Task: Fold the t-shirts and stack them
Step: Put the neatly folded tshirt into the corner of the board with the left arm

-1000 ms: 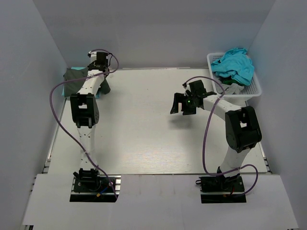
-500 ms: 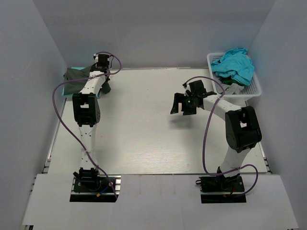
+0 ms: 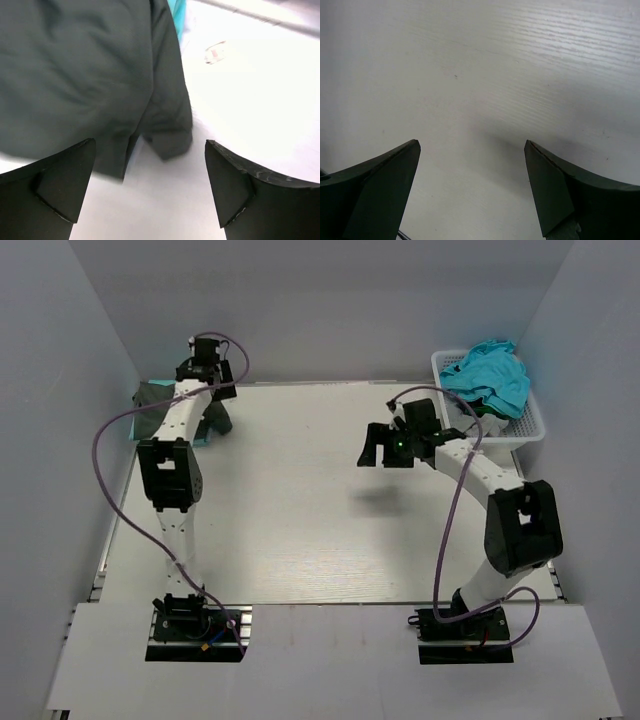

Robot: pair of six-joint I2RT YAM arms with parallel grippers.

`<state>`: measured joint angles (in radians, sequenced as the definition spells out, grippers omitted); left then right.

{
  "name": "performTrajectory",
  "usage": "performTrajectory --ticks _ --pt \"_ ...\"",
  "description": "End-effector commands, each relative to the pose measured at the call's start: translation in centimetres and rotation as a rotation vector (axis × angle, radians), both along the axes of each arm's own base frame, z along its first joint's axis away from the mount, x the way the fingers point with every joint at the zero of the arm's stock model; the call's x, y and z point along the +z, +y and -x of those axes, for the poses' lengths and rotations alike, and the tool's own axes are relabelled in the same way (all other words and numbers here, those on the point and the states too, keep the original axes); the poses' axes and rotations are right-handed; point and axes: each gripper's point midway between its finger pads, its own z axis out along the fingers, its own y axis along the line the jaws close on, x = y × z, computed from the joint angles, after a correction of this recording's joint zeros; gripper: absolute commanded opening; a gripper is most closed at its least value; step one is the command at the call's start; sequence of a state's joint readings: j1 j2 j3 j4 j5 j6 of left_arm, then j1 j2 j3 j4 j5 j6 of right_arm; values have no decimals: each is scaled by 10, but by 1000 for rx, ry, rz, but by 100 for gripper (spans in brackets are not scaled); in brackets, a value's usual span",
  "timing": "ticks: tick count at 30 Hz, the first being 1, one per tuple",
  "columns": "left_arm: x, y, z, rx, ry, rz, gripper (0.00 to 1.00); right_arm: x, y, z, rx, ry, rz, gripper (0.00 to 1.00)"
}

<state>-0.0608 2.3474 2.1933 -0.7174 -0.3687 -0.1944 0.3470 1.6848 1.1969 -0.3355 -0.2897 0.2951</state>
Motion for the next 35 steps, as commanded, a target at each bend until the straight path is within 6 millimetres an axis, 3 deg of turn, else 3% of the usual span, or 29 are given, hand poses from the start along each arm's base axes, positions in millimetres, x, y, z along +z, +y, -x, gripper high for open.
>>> performTrajectory --ticks 1,2,3,5,7,8,9,11,13,18,24,35 --pt "136 -8 31 -32 -218 69 100 52 2 -10 -1 -166 -57 91" --pt "162 -13 48 -51 -255 97 100 60 2 -7 -1 -186 -67 91" --pt "151 -18 62 -52 -213 106 100 64 -1 -5 -16 -202 -78 91" --pt "149 -22 100 -30 -177 138 100 75 -3 -3 -43 -233 -86 91" --pt "148 -24 125 -4 -173 179 100 83 -8 1 -75 -252 -108 91" --pt "124 -21 144 42 -122 195 100 83 -8 2 -83 -255 -111 91" --pt "146 -21 160 50 -187 215 100 85 -11 7 -93 -266 -123 91" --pt "139 -22 178 87 -212 259 100 79 -9 13 -101 -251 -135 91" --pt "164 -24 191 50 -303 273 100 79 -12 15 -111 -257 -145 91" --pt "172 -23 204 45 -346 277 100 78 -13 21 -112 -247 -140 91" --pt "162 -31 199 6 -318 300 100 85 -19 22 -138 -277 -137 91" --pt "162 -36 194 -17 -325 320 100 102 -20 28 -124 -359 -165 91"
